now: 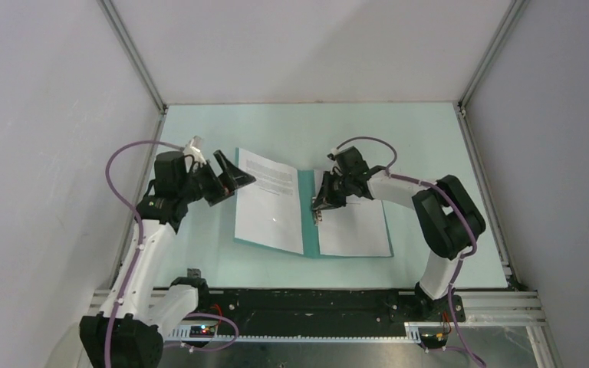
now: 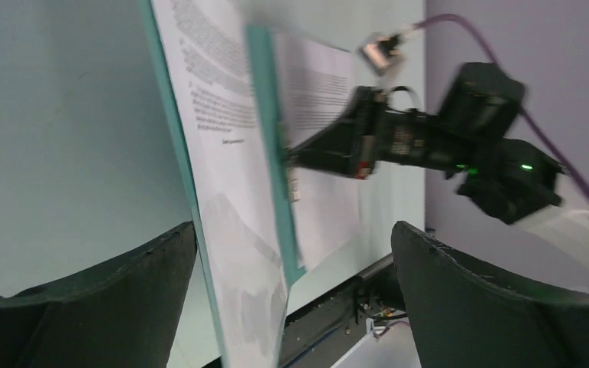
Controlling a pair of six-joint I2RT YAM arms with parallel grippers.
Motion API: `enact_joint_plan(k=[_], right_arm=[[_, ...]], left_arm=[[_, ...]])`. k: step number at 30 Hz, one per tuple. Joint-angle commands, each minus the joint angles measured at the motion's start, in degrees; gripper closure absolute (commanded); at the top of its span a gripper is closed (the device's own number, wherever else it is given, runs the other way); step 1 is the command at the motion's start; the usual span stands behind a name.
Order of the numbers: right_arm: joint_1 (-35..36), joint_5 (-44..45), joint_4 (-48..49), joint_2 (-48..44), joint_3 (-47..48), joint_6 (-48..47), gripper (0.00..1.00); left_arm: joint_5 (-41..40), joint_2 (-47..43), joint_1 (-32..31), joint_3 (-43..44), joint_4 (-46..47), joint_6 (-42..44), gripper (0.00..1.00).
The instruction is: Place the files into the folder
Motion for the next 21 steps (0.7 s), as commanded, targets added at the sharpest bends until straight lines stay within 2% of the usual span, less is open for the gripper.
enact_joint_plan(k=[1, 6, 12, 14, 17, 21], right_arm=[[3.71, 2.89, 3.98, 2.47, 3.95, 4.32, 1.0], [6.22, 4.92, 5.29, 5.56, 6.88, 5.87, 1.0], [10.29, 5.75, 8.48, 9.0, 10.89, 9.62, 1.0], [11.71, 6.78, 8.45, 9.88, 12.43, 9.95, 0.95], [12.02, 7.19, 8.27, 10.33, 13.1, 10.66, 0.78], [10.89, 7.88, 5.78, 7.97, 13.09, 10.48, 0.61]], left_arm=[[1.95, -0.58, -4.44, 4.9, 1.31, -3.68, 0.0], [-0.6, 1.0, -8.42, 7.31, 1.64, -4.55, 0.0], [-9.52, 5.02, -18.15, 10.49, 3.07, -5.27, 0.0], [-13.19, 6.48, -21.34, 12.03, 3.31, -5.72, 0.0], [-18.75, 8.6, -24.92, 13.94, 3.27, -6.32, 0.0], [-24.13, 11.53, -28.7, 16.38, 3.28, -6.3, 0.0]])
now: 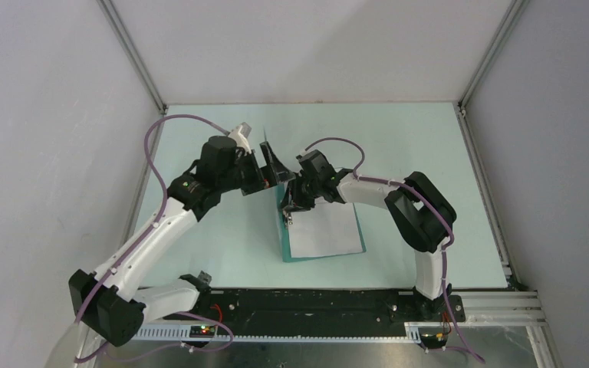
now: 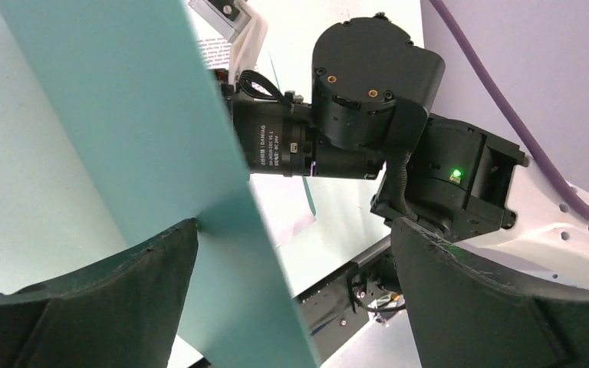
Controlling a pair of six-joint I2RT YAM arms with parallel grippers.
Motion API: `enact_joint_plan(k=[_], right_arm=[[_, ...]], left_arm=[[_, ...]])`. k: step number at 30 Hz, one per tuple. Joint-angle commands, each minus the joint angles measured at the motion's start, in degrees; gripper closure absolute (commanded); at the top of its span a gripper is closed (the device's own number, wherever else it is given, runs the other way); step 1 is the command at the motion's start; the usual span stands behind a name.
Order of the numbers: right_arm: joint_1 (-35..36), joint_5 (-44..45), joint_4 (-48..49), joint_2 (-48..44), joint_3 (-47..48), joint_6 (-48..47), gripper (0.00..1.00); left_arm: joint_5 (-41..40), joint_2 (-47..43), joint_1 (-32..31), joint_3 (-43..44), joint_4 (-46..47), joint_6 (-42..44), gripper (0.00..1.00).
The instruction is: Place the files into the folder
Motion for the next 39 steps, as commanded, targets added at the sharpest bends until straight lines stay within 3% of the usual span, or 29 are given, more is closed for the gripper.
enact_joint_plan(k=[1, 5, 10, 18, 23, 29, 34, 39], right_arm=[[-1.86, 1.49, -0.38, -2.86, 2.15, 0.74, 0.59], [-3.22, 1.95, -2.37, -7.64, 0.6, 1.05, 0.47], [-5.96, 6.65, -7.2, -16.72, -3.5, 1.89, 0.42], [-19.63, 14.22, -13.86, -36.11, -19.94, -0.35, 0.37], [-24.96, 16.87, -18.13, -46.37, -24.22, -3.64, 0.32], [-26.15, 17.19, -20.09, -50.36, -25.74, -5.31, 0.31], [-23.2, 18.18, -19.42, -49.79, -26.29, -5.57, 0.31], [-20.73, 18.41, -17.71, -47.8, -26.31, -5.31, 0.29]], left_arm=[[-8.99, 2.59, -3.85, 4.37, 1.87, -0.59, 0.0], [-11.52, 6.2, -6.07, 5.31, 1.93, 0.17, 0.0], [-12.72, 10.77, -8.04, 6.35, 4.14, 0.42, 0.0], [-11.02, 21.27, -13.0, 13.5, 9.09, 0.61, 0.0], [-7.92, 28.4, -15.06, 15.85, 12.87, 0.08, 0.0], [-5.61, 33.95, -14.36, 10.05, 20.97, -2.16, 0.0], [-1.61, 37.8, -11.85, 2.55, 28.76, -3.07, 0.0], [-0.19, 38.42, -10.2, 1.85, 28.24, -0.65, 0.0]])
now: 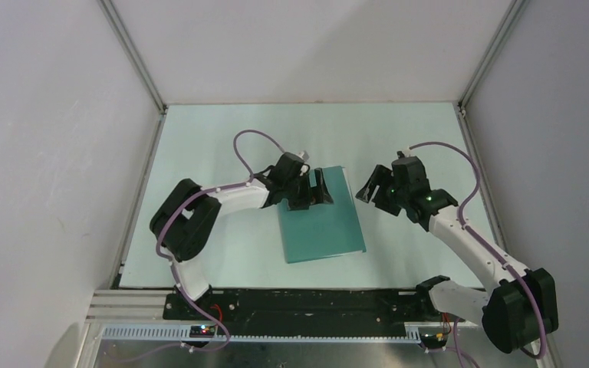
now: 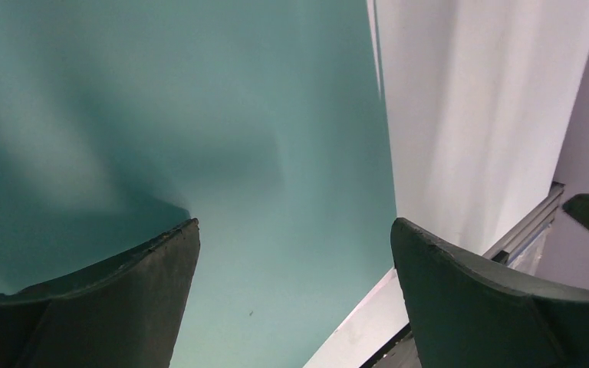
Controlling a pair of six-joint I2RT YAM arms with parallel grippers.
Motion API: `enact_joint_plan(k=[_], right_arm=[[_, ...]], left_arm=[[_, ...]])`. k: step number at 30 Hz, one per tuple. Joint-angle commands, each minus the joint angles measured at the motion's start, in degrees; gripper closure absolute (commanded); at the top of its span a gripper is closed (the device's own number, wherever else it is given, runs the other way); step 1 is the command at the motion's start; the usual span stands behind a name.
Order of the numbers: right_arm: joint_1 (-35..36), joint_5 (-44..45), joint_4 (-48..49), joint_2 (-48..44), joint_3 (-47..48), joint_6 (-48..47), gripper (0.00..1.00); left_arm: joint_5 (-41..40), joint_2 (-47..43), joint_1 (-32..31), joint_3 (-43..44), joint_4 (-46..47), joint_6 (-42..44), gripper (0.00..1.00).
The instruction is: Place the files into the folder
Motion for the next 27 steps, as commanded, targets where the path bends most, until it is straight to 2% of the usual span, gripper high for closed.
enact_joint_plan(k=[1, 3, 5, 6, 8, 10, 19, 23, 27], right_arm=[[1.36, 1.03, 1.95, 1.32, -0.17, -0.78, 0.29], [1.49, 0.46, 2.87, 1.13, -0.08, -0.67, 0.27], [1.53, 0.15, 2.77, 0.98, 0.42, -0.91, 0.2], [1.48, -0.14, 2.7, 0.84, 0.9, -1.05, 0.13], [1.59, -0.42, 2.44, 0.37, 1.76, -1.35, 0.05], [1.61, -0.42, 2.61, -0.9, 2.03, -1.43, 0.02], [2.54, 3.13, 3.73, -6.41, 2.12, -2.09, 0.01], [2.9, 5.75, 4.06, -7.35, 2.12, -1.98, 0.01], [3.02, 5.52, 4.74, -7.1, 2.11, -1.29, 0.01]], left_arm=[[3.05, -1.59, 1.64, 1.16, 4.69, 1.63, 0.0], [1.13, -3.96, 2.14, 2.35, 0.5, 3.35, 0.0], [-2.69, -7.61, 2.21, 5.15, -6.02, 6.45, 0.0], [-4.06, -10.24, 2.32, 7.11, -10.58, 8.41, 0.0], [-8.46, -15.15, 2.33, 8.85, -16.05, 10.78, 0.0], [-12.72, -20.27, 2.6, 9.07, -19.73, 12.21, 0.0], [-20.47, -41.31, 6.37, 0.48, -23.92, 14.22, 0.0], [-22.12, -45.29, 6.79, -0.85, -24.93, 16.03, 0.0], [-21.63, -45.68, 7.15, -0.48, -26.63, 16.75, 0.0]])
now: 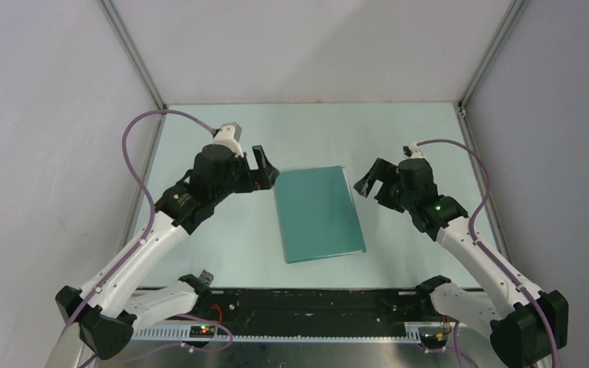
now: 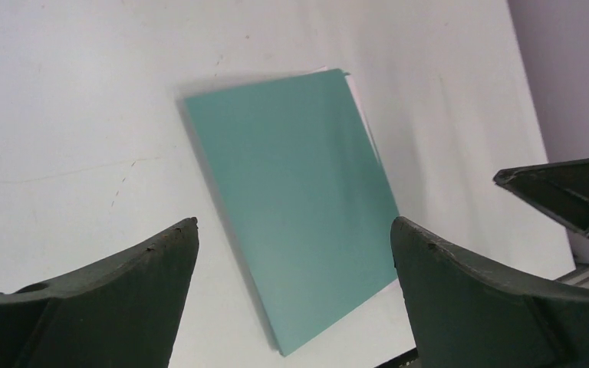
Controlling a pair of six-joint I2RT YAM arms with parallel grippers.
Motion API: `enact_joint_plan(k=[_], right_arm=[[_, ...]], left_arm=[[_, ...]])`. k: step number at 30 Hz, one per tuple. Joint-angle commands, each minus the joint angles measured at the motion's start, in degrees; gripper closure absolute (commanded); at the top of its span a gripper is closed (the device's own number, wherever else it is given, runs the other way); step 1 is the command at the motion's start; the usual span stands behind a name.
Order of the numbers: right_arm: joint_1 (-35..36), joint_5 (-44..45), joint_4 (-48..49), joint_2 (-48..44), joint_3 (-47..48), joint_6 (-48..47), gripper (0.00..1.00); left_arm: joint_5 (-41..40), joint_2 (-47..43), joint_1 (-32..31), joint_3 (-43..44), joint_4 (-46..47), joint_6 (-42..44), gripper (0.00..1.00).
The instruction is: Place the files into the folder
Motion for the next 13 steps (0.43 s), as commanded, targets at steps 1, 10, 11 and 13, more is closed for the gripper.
enact_joint_plan(k=[1, 10, 11, 13], right_arm=[[0.29, 1.97, 2.5, -0.55, 2.18, -0.14, 0.01], [-0.11, 2.49, 0.74, -1.11, 3.11, -1.25, 0.01], [-0.17, 2.47, 0.65, -1.16, 3.14, -1.3, 0.0], [-0.3, 2.67, 0.6, -1.22, 3.13, -1.27, 0.0]], left_arm=[[-1.66, -0.75, 0.7, 0.01, -2.23, 2.74, 0.0], [0.45, -0.35, 2.63, -1.14, -2.15, 3.4, 0.0], [0.52, -0.3, 2.72, -1.12, -2.15, 3.49, 0.0], [0.02, -0.3, 2.9, -1.02, -2.23, 3.28, 0.0]])
